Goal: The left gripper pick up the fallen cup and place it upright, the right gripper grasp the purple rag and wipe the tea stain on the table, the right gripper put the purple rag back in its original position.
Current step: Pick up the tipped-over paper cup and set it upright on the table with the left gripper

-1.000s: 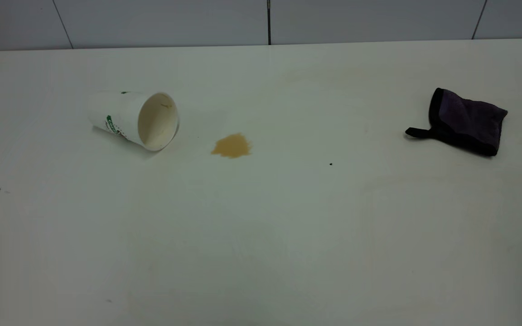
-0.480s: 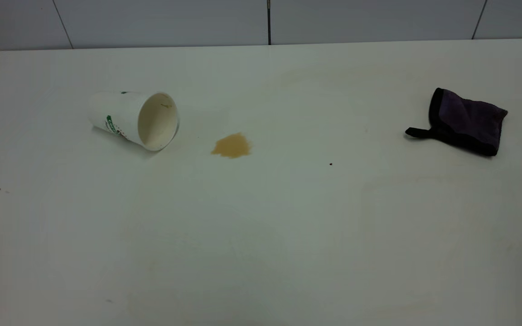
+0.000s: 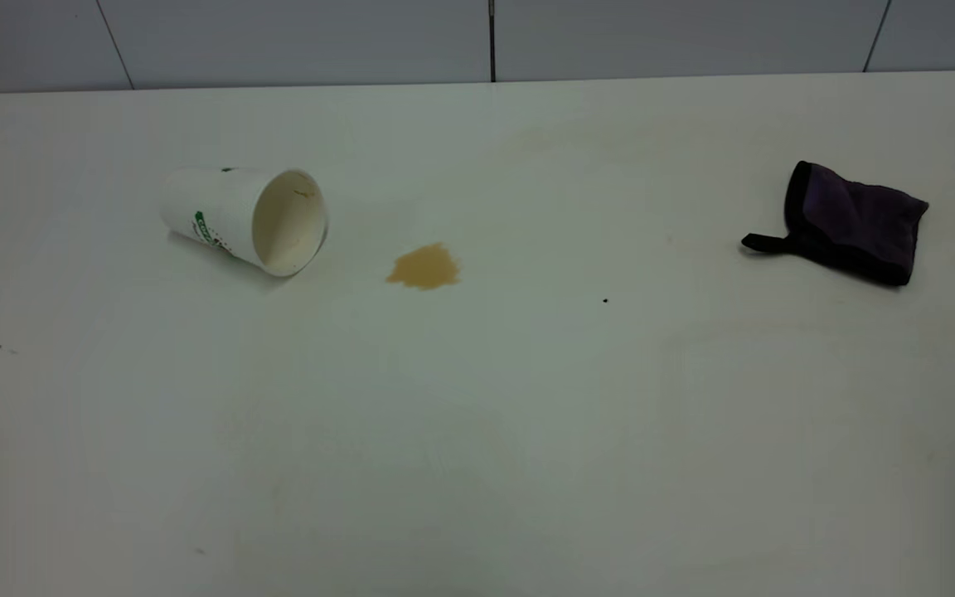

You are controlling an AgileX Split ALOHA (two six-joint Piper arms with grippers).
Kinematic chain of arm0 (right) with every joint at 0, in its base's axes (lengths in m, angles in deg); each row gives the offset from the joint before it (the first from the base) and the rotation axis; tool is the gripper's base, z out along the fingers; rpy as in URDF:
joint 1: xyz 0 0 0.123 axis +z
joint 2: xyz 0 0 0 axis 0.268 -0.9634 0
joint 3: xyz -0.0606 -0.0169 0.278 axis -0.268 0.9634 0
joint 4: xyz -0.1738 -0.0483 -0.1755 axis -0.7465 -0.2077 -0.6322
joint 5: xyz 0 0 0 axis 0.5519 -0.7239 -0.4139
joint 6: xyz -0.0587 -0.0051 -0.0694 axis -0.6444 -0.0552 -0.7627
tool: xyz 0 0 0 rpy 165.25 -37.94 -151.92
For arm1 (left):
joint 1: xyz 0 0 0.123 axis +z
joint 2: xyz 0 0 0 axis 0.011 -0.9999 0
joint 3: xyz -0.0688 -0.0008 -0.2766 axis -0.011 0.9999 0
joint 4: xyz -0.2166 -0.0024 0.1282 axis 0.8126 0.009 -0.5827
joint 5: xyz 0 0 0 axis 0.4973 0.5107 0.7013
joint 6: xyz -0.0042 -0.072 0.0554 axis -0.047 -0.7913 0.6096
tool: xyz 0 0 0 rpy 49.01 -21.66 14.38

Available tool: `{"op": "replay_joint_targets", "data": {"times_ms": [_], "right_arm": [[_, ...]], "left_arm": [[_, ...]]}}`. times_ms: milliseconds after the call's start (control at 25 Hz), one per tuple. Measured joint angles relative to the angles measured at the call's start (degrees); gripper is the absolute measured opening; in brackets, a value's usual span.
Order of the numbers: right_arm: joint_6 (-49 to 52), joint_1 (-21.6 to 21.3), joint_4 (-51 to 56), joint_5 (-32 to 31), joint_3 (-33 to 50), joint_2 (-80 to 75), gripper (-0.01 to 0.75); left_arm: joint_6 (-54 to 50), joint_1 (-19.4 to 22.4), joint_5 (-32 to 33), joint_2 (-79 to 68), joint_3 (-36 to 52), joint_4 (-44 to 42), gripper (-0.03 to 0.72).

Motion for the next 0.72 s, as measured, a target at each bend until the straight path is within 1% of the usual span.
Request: {"op": "replay_joint_targets", "data": {"times_ms": [720], "right_arm": [[0.00,0.00,0.00,0.00,0.00,0.00,0.239]], "left_arm": [[0.07,0.00,0.00,0.00,0.00,-0.66,0.588]]}}
